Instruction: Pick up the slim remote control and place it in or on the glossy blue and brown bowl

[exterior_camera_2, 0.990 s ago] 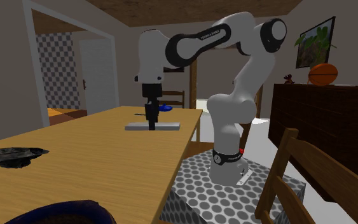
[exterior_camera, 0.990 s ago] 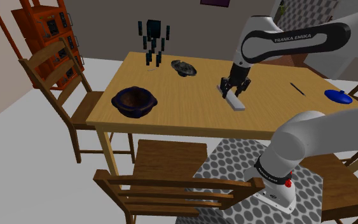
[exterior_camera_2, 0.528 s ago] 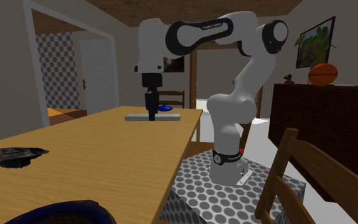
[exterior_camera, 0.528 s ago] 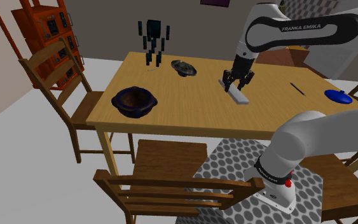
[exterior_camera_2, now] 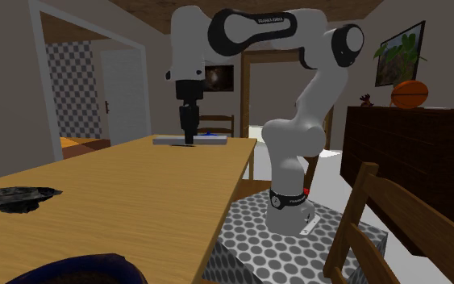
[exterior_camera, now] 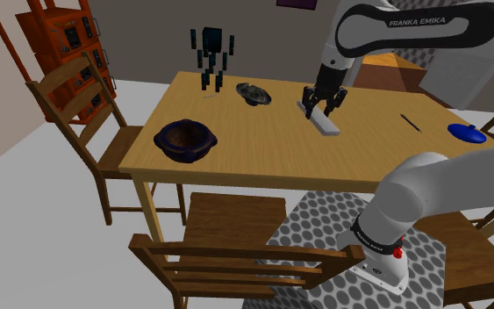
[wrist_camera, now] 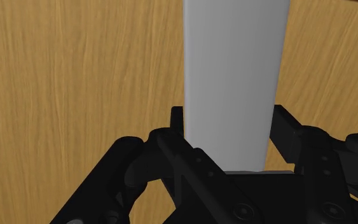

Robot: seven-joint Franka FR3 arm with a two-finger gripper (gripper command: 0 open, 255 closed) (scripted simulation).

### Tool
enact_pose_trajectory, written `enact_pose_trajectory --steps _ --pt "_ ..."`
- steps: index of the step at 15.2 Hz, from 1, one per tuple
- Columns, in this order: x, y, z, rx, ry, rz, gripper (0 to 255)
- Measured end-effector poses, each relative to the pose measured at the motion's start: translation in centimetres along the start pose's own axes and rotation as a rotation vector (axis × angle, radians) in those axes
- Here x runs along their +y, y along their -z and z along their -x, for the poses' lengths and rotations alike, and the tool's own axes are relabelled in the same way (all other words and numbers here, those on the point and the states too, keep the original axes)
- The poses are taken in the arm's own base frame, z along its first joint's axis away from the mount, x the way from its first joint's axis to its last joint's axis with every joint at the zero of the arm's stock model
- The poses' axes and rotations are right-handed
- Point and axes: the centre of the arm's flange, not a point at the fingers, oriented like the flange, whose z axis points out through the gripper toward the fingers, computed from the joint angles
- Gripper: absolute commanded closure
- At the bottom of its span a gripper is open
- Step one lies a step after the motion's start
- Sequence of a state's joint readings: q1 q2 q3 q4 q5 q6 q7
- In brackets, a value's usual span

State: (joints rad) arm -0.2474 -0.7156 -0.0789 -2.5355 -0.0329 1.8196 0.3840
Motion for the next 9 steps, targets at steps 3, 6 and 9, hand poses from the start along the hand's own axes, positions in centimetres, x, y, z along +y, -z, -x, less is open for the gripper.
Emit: enact_pose_trajectory --steps 3,6,9 --pt "-3.9 -0.2 -0.6 0.000 0.000 0.000 255" --pt "-7.7 -0.1 -0.8 0.000 0.000 0.001 255" --pt "-11.9 0.1 -1.0 0.000 0.000 0.000 255"
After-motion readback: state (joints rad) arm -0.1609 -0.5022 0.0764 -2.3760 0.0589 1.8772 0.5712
